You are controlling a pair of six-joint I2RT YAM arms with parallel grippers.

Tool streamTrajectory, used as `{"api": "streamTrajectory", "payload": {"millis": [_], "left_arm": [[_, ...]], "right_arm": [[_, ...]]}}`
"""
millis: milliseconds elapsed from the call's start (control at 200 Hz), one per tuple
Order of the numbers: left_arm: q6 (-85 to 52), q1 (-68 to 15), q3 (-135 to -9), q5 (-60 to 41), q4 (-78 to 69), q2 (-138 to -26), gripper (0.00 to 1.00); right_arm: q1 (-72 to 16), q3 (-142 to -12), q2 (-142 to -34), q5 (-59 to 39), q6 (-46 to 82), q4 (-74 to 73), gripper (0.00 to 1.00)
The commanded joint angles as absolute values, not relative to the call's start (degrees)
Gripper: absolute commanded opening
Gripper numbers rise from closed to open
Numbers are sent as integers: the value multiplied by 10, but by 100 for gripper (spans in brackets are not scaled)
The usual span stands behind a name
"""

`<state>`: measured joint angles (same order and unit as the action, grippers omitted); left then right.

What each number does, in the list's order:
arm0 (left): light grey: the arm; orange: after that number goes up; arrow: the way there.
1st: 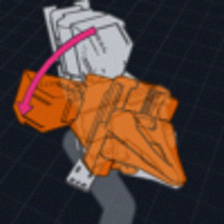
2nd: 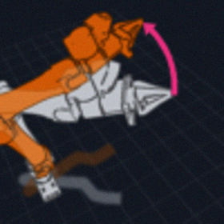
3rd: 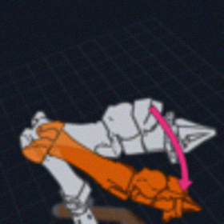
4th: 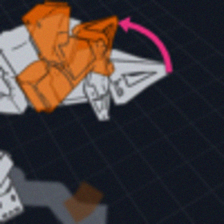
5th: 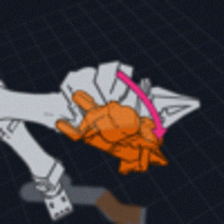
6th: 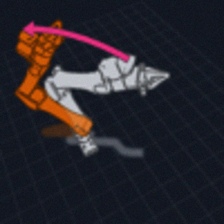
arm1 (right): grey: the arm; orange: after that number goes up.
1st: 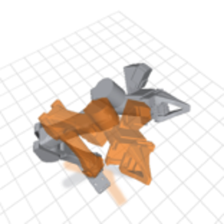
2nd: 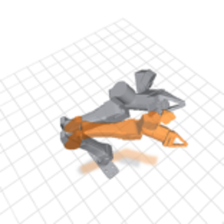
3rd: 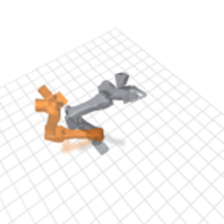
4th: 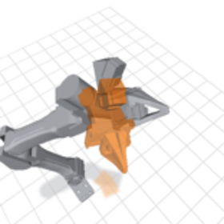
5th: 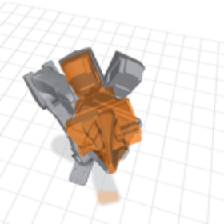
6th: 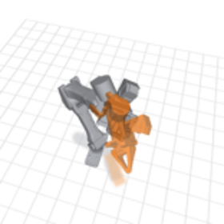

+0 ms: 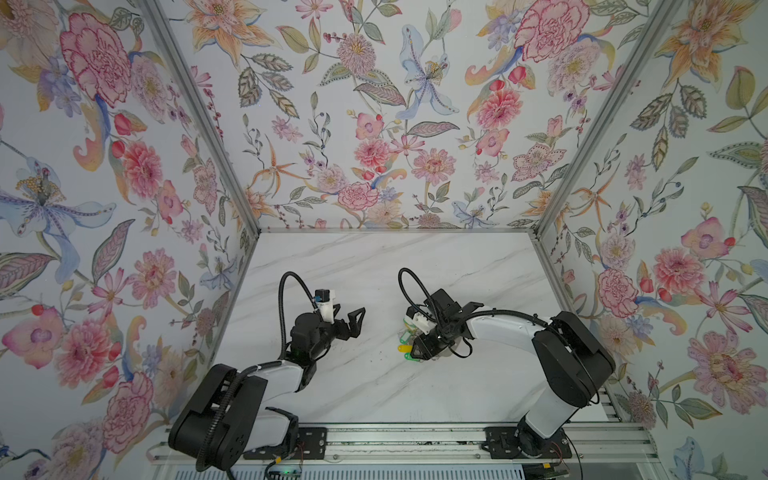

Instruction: Remove the keys from the keyring

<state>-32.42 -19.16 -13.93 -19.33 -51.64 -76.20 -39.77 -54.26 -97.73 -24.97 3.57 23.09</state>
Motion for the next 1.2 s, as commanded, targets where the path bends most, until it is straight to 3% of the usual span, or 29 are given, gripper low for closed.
{"api": "streamTrajectory", "payload": {"millis": [0,185,395,560,791,1191], "left_arm": [[-332,-195,-155,-213,-534,-772,99],[-333,-196,-157,-208,-534,-783,99],[-339,-195,-158,-213,-539,-792,99],[-340,-196,-160,-220,-540,-792,99],[-340,-195,-161,-221,-539,-791,99],[-339,-195,-161,-221,-535,-783,99]], "right_arm": [[-402,-551,-981,-255,11,263,44],[-393,-537,-961,-232,22,273,38],[-384,-517,-912,-195,54,270,40],[-393,-518,-866,-110,110,278,39],[-449,-555,-897,-11,173,346,35],[-496,-590,-957,6,220,348,31]]}}
